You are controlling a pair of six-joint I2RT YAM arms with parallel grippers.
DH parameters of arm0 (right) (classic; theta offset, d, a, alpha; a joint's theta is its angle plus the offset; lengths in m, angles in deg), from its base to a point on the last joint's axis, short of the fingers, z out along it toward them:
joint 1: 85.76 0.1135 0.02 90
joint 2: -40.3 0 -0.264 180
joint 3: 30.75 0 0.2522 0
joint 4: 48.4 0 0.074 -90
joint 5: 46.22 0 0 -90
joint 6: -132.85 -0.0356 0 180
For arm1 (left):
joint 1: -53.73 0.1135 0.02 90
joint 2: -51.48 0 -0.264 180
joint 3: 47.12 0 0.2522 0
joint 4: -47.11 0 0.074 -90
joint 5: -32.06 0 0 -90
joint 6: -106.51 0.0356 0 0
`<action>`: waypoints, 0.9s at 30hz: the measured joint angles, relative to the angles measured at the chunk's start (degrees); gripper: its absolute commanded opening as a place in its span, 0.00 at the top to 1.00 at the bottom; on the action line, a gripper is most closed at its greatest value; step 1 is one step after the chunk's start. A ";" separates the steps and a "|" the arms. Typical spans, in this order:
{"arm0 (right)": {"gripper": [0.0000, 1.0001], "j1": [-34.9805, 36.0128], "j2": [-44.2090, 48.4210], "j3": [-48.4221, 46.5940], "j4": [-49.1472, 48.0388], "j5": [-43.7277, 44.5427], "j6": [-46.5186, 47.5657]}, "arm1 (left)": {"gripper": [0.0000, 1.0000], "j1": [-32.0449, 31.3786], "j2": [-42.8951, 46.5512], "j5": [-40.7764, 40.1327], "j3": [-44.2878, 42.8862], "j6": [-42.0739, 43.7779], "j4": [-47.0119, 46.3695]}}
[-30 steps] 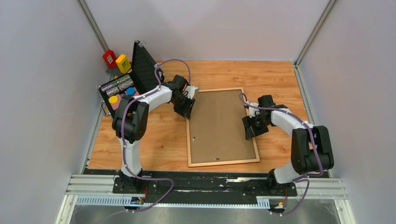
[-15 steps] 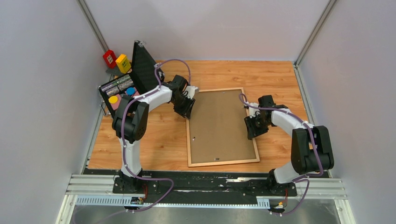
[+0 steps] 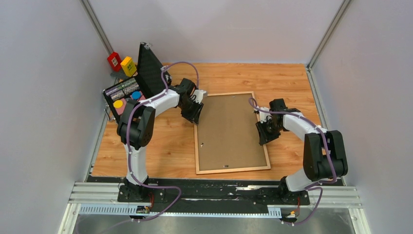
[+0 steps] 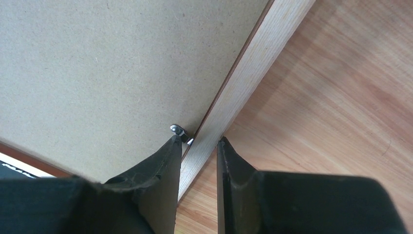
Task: Put the photo into the frame
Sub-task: Install the photo frame at the center of the board.
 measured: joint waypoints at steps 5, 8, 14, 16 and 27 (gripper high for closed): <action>0.82 0.00 -0.55 -0.63 0.72 -0.04 0.37 | 0.59 0.02 0.00 0.00 0.00 0.00 0.00; 0.84 0.00 -0.66 -0.94 1.16 -0.04 0.98 | 0.59 0.02 0.00 0.00 0.00 0.00 0.00; 0.87 0.00 -1.77 -2.05 2.36 -0.48 2.01 | 0.59 0.20 0.00 0.00 0.00 0.02 -0.04; 0.87 0.00 -2.21 -2.45 2.58 -0.74 2.23 | 0.60 0.26 0.00 -0.02 0.00 0.02 -0.07; 0.46 0.17 -2.60 -3.19 1.51 -3.74 4.42 | 0.60 0.33 0.00 -0.04 0.00 0.00 -0.04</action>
